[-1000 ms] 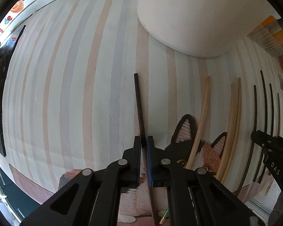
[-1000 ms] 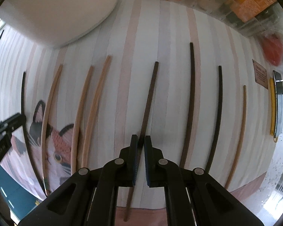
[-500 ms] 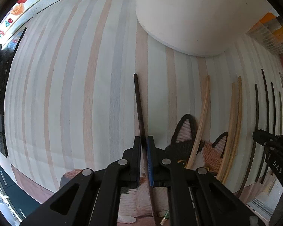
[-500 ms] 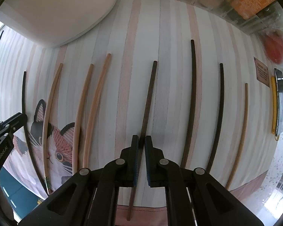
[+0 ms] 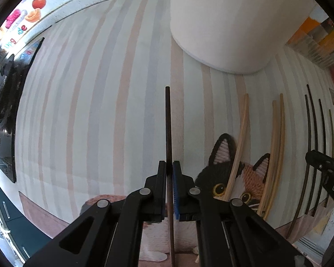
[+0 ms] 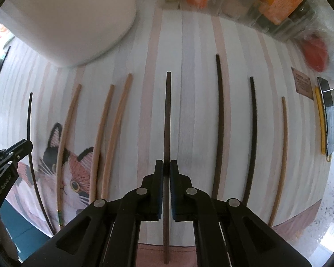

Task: Organize utensils
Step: 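Lower the left tool onto a dark chopstick while the right tool grasps another dark chopstick, then carry both dark chopsticks over the holder and open both grippers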

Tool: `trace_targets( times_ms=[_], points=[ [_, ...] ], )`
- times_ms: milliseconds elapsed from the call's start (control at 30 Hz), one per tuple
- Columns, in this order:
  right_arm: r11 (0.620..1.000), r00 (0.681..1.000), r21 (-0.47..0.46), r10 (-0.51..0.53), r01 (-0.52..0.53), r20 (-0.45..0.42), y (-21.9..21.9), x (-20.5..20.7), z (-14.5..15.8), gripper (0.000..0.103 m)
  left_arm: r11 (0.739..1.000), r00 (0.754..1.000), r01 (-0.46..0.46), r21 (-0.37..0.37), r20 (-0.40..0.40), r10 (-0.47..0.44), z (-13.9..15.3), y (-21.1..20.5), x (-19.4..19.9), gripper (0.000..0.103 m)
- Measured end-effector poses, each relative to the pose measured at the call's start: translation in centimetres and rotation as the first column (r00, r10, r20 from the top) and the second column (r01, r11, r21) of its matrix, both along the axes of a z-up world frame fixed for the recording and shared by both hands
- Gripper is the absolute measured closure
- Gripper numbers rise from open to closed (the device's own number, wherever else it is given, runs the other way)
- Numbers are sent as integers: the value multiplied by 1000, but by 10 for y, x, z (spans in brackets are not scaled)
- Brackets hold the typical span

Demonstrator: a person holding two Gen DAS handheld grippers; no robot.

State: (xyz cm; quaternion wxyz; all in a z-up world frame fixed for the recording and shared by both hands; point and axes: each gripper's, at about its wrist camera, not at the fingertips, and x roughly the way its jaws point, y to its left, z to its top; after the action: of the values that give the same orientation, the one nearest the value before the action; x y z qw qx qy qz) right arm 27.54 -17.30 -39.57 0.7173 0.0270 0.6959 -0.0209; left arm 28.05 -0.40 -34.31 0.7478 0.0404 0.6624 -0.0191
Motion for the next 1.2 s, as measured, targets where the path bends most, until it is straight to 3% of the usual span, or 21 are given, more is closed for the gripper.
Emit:
trace_targets(
  times_ms=[333, 633, 733, 833, 1033, 1133, 1200],
  points=[
    [998, 997, 62, -18, 13, 74, -17, -3, 34, 98, 1000, 998, -19, -18, 66, 20, 31, 14, -13, 101],
    [990, 977, 143, -38, 8, 212, -27, -6, 98, 98, 993, 971, -79, -89, 218, 97, 103, 31, -19, 101],
    [984, 957, 180, -55, 3, 284, -27, -8, 124, 98, 987, 945, -97, -130, 299, 133, 141, 39, -16, 101],
    [977, 929, 212, -68, -11, 363, -25, -3, 157, 98, 982, 904, -97, -165, 398, 156, 187, 44, -14, 101],
    [964, 833, 258, -94, -60, 545, -24, 15, 249, 98, 966, 804, -49, -256, 563, 190, 286, 51, 4, 101],
    [960, 772, 259, -86, -104, 629, -24, 23, 304, 98, 960, 772, -6, -279, 609, 182, 323, 46, 13, 101],
    [957, 751, 260, -79, -126, 656, -21, 31, 329, 98, 961, 755, 14, -277, 633, 172, 337, 39, 23, 101]
  ],
)
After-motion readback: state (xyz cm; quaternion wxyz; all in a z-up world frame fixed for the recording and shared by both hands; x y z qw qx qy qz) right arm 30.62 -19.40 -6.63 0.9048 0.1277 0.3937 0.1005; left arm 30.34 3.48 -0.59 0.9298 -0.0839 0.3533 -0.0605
